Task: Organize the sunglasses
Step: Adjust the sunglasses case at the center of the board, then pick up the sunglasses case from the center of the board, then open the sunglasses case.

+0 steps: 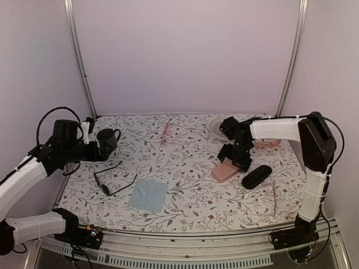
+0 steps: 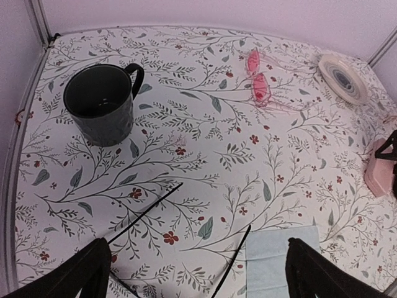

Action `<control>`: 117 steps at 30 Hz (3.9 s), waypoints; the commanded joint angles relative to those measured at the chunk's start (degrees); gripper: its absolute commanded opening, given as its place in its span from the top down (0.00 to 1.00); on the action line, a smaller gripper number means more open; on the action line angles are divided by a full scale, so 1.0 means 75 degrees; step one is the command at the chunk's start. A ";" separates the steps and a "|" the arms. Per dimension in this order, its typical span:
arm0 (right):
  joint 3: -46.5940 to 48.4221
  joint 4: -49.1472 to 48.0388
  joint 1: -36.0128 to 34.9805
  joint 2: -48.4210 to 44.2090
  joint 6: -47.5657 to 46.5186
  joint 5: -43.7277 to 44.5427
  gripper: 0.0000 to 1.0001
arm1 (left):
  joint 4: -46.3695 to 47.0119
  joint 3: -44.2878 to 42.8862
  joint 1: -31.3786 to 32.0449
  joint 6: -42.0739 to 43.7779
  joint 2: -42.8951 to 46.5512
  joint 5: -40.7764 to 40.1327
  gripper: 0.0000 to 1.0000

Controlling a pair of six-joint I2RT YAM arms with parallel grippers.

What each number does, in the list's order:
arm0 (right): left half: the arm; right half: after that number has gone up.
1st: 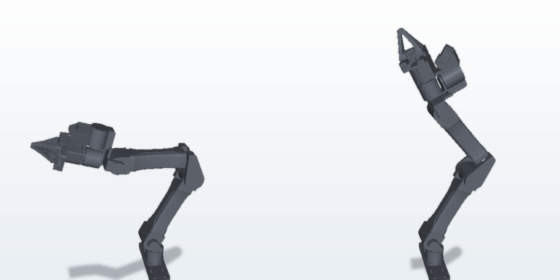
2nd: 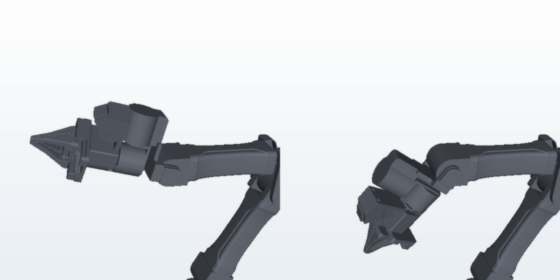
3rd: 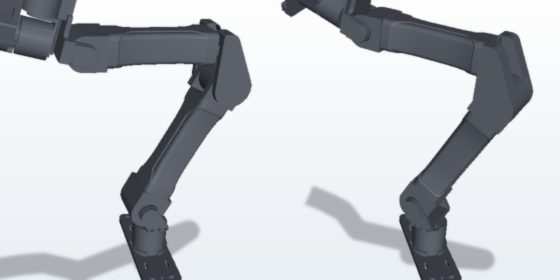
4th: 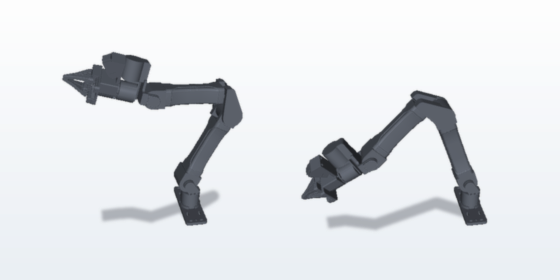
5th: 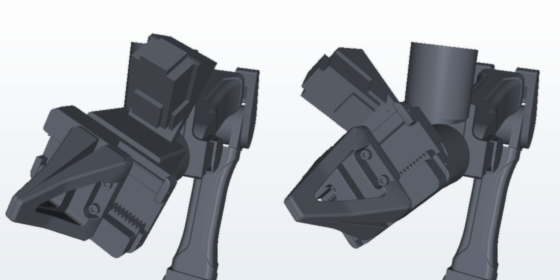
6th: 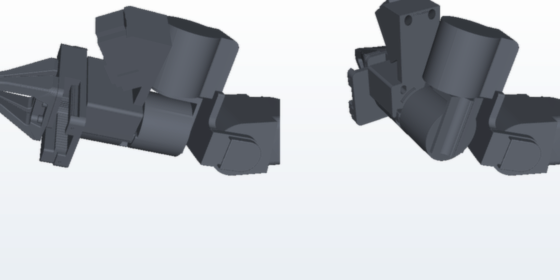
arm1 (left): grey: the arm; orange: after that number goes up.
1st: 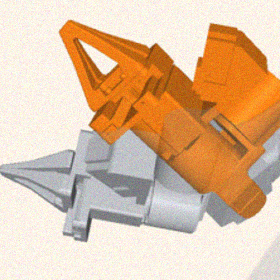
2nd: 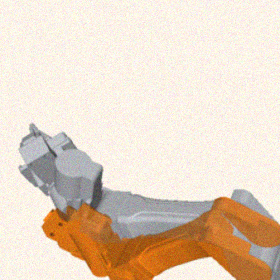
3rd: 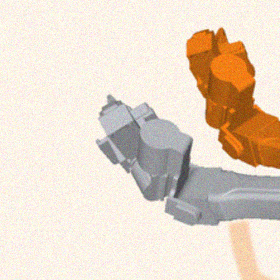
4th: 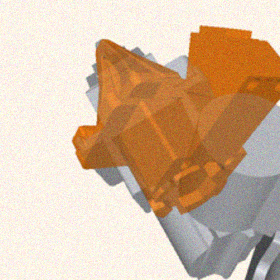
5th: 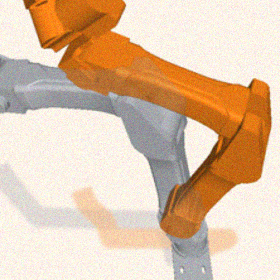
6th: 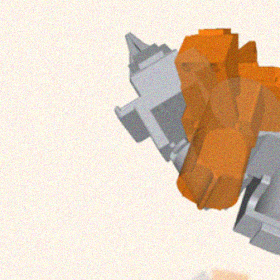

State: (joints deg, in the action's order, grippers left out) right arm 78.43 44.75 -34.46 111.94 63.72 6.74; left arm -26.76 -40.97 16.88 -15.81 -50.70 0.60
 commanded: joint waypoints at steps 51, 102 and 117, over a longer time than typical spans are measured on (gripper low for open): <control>0.1485 0.0594 -0.0234 0.1157 -0.2368 0.0566 0.21 | 0.0113 0.0063 0.0239 0.0093 -0.0172 -0.0116 0.01; -0.1703 -0.8655 -0.0486 -0.2843 -0.4657 -0.5754 0.60 | 0.4427 0.0466 0.0968 -0.1720 -0.0373 0.3664 0.04; -0.1498 -0.9220 -0.1089 -0.2785 -0.4336 -0.6202 0.76 | 0.6473 -0.0893 0.3851 -0.1236 -0.2921 0.2486 0.05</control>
State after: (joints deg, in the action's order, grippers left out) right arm 65.43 -20.51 -41.98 93.14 30.41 -38.04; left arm 15.97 -44.77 42.98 -26.33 -70.00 22.17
